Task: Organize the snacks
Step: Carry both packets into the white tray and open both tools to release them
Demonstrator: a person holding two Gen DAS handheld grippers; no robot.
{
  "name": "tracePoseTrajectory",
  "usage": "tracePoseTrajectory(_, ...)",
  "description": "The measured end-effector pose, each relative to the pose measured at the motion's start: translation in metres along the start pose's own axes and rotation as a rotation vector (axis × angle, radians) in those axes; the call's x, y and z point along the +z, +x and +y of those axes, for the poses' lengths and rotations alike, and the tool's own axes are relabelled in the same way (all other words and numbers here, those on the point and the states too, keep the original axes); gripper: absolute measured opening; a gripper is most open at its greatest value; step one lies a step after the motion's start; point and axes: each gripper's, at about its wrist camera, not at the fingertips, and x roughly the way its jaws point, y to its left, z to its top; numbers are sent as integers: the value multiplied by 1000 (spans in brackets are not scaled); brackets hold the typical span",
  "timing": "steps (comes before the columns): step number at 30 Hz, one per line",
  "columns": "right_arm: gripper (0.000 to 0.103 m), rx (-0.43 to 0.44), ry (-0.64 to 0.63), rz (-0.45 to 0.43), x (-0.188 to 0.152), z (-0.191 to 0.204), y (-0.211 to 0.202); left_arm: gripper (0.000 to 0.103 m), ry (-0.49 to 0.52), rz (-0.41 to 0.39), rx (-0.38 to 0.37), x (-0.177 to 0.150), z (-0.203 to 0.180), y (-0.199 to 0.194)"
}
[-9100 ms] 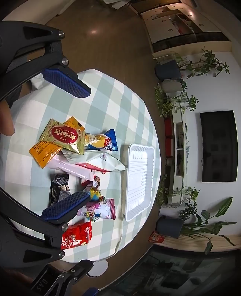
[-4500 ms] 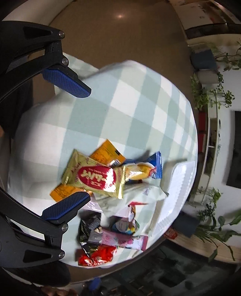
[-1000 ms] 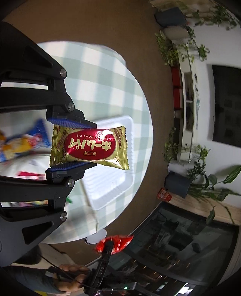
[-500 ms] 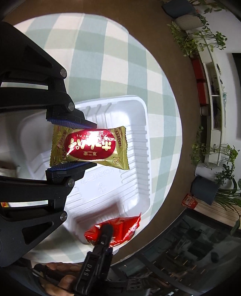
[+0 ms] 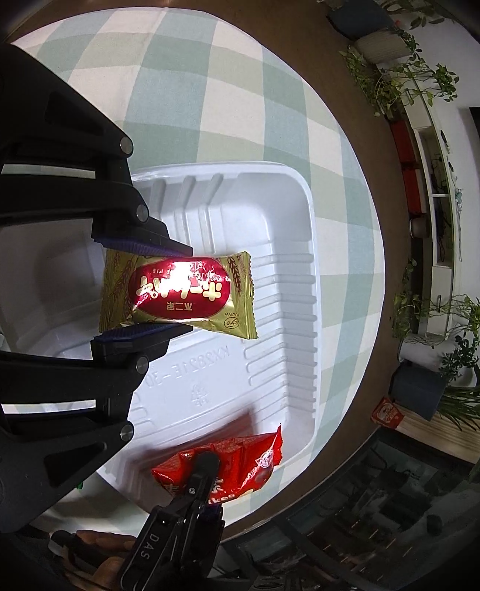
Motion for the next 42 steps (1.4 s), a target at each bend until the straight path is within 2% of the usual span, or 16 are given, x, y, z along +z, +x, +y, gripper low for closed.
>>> tracePoseTrajectory(11, 35, -27, -29, -3, -3, 2, 2, 30, 31, 5, 38, -2, -11, 3)
tracePoseTrajectory(13, 41, -29, -26, 0, -3, 2, 2, 30, 30, 7, 40, -2, -12, 3)
tracePoseTrajectory(15, 54, -30, -19, -7, -4, 2, 1, 30, 29, 11, 41, -1, -12, 3)
tracePoseTrajectory(22, 58, -8, -15, -32, -2, 1, -8, 32, 33, 12, 36, 0, -14, -1)
tracePoseTrajectory(25, 63, 1, -8, -41, -2, -1, -11, 53, 44, 2, 31, -1, -17, -3)
tracePoseTrajectory(28, 63, 7, 1, -46, -1, -3, -14, 55, 34, -4, 33, 0, -16, -5)
tracePoseTrajectory(29, 63, 9, 3, -48, 0, -4, -14, 59, 29, -8, 32, 1, -15, -6)
tracePoseTrajectory(34, 63, 26, 15, -58, 2, -8, -18, 60, 29, -37, 24, 2, -16, -20)
tracePoseTrajectory(36, 64, 37, 21, -68, 3, -10, -21, 67, 27, -63, 13, 3, -16, -34)
tracePoseTrajectory(38, 69, 53, 26, -86, 4, -13, -26, 80, 16, -92, -3, 2, -13, -49)
tracePoseTrajectory(39, 72, 61, 30, -96, 4, -14, -29, 83, 9, -108, -16, 1, -11, -58)
tracePoseTrajectory(41, 74, 92, 44, -118, 4, -18, -37, 100, -4, -141, -36, -4, -7, -80)
tracePoseTrajectory(42, 74, 104, 50, -126, 5, -20, -41, 101, -1, -174, -48, -8, -6, -93)
